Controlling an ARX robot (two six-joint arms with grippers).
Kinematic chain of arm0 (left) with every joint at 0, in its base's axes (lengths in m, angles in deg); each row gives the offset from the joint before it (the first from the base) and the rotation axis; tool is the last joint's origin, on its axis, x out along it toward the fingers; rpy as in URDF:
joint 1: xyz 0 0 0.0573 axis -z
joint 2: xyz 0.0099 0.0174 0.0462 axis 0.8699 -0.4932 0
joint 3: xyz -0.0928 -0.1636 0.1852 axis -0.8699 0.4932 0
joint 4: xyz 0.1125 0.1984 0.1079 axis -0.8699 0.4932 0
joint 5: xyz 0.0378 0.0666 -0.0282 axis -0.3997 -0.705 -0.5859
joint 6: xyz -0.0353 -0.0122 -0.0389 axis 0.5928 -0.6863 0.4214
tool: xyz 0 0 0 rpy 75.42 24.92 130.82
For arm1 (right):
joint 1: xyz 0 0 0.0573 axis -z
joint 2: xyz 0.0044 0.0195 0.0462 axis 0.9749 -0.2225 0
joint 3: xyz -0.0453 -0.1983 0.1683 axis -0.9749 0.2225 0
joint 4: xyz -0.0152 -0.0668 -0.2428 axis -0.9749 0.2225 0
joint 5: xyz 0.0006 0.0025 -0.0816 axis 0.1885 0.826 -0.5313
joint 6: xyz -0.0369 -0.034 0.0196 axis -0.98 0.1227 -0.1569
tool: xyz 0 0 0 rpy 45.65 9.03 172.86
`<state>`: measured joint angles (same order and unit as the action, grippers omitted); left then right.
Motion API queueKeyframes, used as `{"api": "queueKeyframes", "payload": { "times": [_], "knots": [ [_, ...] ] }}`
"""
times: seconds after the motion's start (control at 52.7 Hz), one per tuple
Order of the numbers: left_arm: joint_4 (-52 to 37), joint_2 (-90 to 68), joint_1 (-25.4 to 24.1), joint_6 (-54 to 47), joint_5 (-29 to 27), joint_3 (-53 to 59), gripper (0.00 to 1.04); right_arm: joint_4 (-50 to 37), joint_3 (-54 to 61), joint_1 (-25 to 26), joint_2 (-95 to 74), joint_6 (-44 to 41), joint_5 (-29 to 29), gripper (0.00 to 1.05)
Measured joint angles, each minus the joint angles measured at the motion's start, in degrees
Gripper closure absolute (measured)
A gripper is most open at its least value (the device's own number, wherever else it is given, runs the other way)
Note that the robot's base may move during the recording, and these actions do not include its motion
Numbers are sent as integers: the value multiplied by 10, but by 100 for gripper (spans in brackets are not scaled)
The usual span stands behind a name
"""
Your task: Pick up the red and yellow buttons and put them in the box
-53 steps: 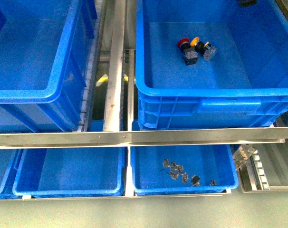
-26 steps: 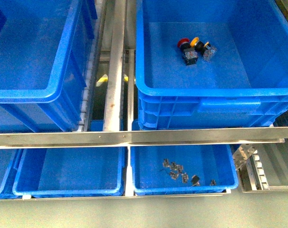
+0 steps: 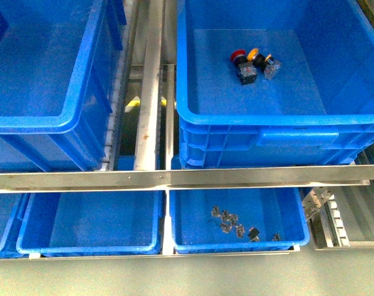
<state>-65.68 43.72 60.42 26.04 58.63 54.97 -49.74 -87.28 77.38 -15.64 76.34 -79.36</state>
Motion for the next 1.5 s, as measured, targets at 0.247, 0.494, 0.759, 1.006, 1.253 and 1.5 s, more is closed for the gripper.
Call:
{"api": "queueKeyframes", "payload": {
  "times": [0.247, 0.494, 0.759, 1.006, 1.253, 1.5],
  "knots": [
    [0, 0, 0, 0, 0, 0, 8, 28, 41, 0, 74, 0, 0, 101],
    [0, 0, 0, 0, 0, 0, 8, 95, 61, -1, 165, 0, 0, 101],
    [0, 0, 0, 0, 0, 0, 8, 201, 61, -1, 279, 0, 0, 101],
    [0, 0, 0, 0, 0, 0, 8, 286, 61, -1, 368, 0, 0, 101],
    [0, 0, 0, 0, 0, 0, 8, 334, 61, -1, 416, 0, 0, 101],
    [0, 0, 0, 0, 0, 0, 8, 403, 61, -1, 477, 0, -1, 101]
  ]
}}
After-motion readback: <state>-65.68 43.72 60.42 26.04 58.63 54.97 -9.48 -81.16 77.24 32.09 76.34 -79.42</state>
